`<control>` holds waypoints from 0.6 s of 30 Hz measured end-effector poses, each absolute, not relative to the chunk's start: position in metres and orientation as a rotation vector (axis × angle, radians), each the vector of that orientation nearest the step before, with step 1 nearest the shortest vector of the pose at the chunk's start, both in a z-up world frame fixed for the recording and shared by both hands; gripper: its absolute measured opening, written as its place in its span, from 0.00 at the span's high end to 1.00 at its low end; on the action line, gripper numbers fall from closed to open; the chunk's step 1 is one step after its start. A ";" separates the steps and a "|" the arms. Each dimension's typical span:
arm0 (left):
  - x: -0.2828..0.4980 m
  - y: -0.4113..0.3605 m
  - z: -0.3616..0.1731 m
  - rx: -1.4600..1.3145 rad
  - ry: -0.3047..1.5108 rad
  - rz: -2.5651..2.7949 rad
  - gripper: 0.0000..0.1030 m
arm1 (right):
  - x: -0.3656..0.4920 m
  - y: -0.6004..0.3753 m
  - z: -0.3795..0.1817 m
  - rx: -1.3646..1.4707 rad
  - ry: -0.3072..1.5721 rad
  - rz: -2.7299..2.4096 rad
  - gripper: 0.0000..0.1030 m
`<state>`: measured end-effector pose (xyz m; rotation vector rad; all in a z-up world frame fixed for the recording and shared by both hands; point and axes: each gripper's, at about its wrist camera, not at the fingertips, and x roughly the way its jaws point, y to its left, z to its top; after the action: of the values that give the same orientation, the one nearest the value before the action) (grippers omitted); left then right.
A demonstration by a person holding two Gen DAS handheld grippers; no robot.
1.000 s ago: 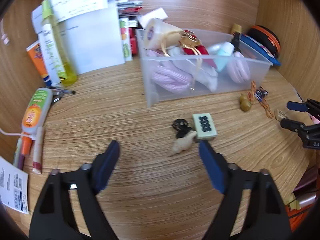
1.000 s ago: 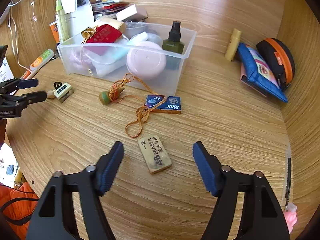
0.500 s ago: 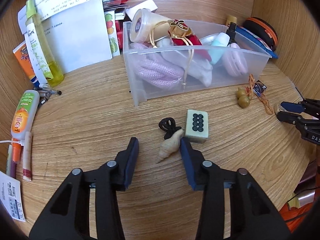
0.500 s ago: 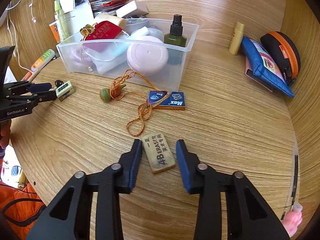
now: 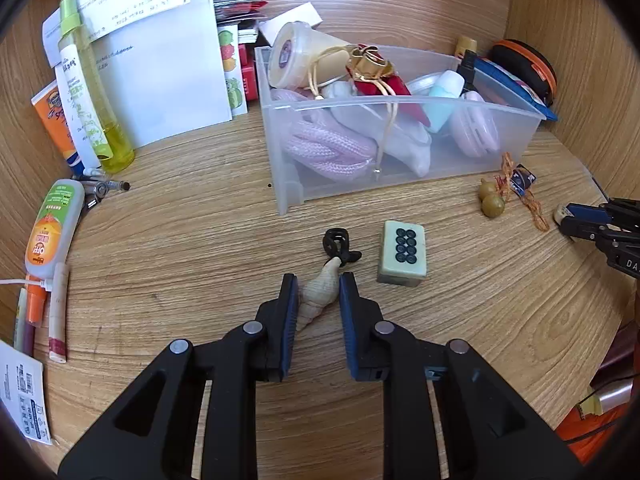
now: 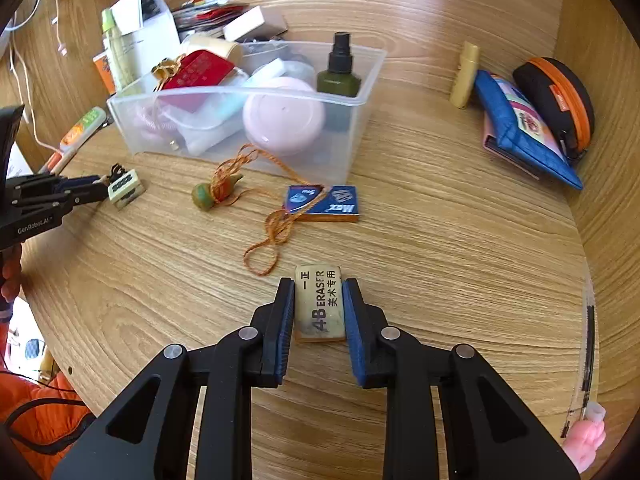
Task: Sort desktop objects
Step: 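Grasp the seashell with left gripper while right grasps the beige eraser, then carry the seashell with left gripper while right carries the eraser over the box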
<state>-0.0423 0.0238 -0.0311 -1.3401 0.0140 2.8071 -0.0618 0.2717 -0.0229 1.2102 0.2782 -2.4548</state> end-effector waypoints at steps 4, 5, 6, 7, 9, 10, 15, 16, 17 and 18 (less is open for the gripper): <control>-0.042 0.020 -0.025 -1.315 -0.019 2.820 0.81 | -0.063 0.278 -0.015 1.196 0.258 -2.477 0.79; -0.042 0.020 -0.023 -1.307 -0.018 2.825 0.81 | -0.063 0.280 -0.013 1.189 0.257 -2.485 0.79; -0.042 0.021 -0.020 -1.299 -0.014 2.833 0.81 | -0.064 0.280 -0.009 1.181 0.258 -2.492 0.79; -0.042 0.021 -0.017 -1.285 -0.011 2.840 0.81 | -0.064 0.281 -0.006 1.170 0.260 -2.497 0.79; -0.043 0.021 -0.012 -1.258 -0.016 2.850 0.81 | -0.065 0.282 0.002 1.143 0.262 -2.508 0.79; -0.043 0.021 -0.007 -1.236 -0.020 2.857 0.81 | -0.065 0.281 0.006 1.127 0.265 -2.516 0.79; -0.043 0.022 0.010 -1.151 -0.034 2.882 0.81 | -0.071 0.280 0.026 1.055 0.269 -2.537 0.79; -0.043 0.022 0.014 -1.131 -0.031 2.890 0.81 | -0.073 0.279 0.029 1.042 0.268 -2.539 0.79; -0.044 0.022 0.017 -1.120 -0.030 2.895 0.81 | -0.075 0.279 0.033 1.027 0.267 -2.543 0.79; -0.044 0.022 0.020 -1.107 -0.030 2.900 0.81 | -0.077 0.278 0.036 1.016 0.265 -2.545 0.79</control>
<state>-0.0442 0.0219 0.0202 -1.1071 -0.0303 2.8997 -0.0769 0.2783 0.0356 1.0157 0.2648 -2.5447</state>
